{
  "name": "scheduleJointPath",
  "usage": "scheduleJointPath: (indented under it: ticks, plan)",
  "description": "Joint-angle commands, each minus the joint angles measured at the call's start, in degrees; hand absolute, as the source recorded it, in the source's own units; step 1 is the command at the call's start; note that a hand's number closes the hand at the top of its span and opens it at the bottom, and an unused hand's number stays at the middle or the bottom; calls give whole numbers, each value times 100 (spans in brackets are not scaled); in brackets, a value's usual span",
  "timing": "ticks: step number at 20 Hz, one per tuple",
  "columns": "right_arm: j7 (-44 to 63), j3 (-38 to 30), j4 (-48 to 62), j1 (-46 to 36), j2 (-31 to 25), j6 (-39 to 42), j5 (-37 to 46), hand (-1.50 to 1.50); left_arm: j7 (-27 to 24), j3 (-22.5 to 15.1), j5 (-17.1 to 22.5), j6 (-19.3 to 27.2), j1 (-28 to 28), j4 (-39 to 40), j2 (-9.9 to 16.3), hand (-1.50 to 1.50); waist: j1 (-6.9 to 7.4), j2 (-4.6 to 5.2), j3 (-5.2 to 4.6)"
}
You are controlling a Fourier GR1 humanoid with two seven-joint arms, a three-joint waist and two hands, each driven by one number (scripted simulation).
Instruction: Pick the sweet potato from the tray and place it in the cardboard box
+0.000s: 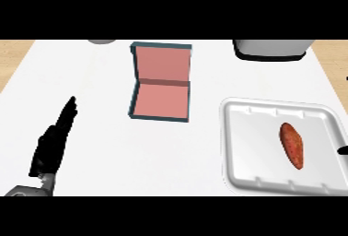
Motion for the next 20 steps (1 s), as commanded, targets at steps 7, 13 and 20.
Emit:
scheduleJointPath:
  ticks: [7, 13, 20]
  plan:
    - [1803, 1131, -780, -543, -216, 1488, 714, -150, 186, 20, -180, -41, -173, 82, -112, 0, -34, -7, 4]
    - [2179, 1142, -933, -101, 345, 1139, 1361, -150, -47, 260, -280, -205, -221, 368, -273, 0, -77, -5, 10]
    - [3174, 737, -2154, 518, 547, 1448, 1507, -150, 323, 524, -328, -419, 401, -595, -213, 0, -96, -30, 9]
